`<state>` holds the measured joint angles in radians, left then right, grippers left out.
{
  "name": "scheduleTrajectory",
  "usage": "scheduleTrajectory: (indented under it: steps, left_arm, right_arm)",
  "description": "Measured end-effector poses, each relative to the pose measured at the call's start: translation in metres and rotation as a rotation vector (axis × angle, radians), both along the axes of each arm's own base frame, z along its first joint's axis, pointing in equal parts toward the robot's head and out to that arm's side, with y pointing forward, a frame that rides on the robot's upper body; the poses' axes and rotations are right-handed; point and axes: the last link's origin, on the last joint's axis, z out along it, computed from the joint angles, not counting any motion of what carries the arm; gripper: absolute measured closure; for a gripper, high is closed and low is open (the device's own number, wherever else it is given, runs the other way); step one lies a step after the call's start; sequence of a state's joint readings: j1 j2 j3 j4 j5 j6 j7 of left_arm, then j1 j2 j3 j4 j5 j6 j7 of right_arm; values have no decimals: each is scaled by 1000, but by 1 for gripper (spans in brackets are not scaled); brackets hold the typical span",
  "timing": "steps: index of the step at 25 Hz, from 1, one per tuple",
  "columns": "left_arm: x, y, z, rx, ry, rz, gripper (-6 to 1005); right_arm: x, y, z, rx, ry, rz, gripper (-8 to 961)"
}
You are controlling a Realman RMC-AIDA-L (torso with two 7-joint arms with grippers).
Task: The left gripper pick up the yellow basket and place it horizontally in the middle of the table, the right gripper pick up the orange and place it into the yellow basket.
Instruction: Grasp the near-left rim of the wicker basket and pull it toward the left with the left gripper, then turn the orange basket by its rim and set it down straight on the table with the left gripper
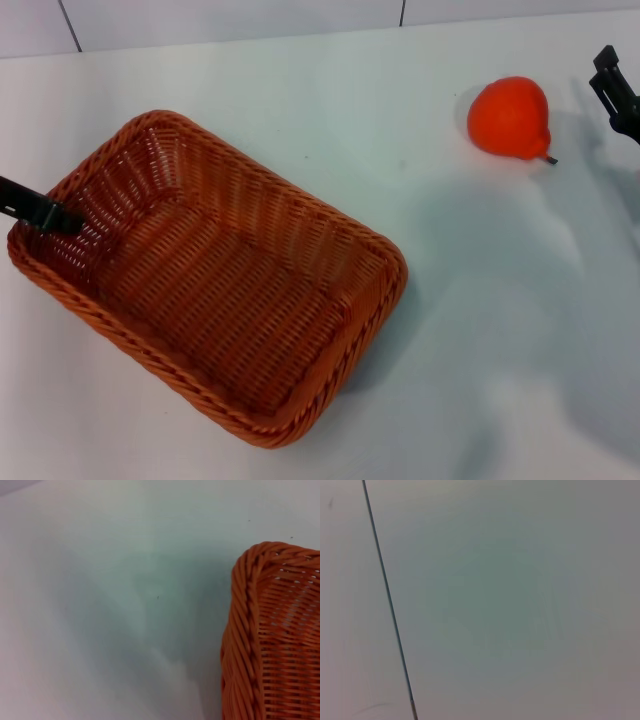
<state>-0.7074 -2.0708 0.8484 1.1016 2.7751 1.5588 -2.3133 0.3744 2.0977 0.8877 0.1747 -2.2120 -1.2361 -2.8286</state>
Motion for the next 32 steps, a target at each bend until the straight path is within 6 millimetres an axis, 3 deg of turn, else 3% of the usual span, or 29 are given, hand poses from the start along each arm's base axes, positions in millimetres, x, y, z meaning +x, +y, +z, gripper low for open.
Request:
scheduleTrajectory:
  steps: [11,23,32]
  left_arm:
    - [0,-10,10,1,-127,164,861]
    - [13,-15,14,-6,-330,195,861]
    - [5,-16,7,62,-348,232,860]
  right_arm:
    - [-3,7,0,-10,-1,0,8]
    - [-5,14,-1,-26,-6,-3,8]
    - [-5,16,-1,-26,-8,-1,8]
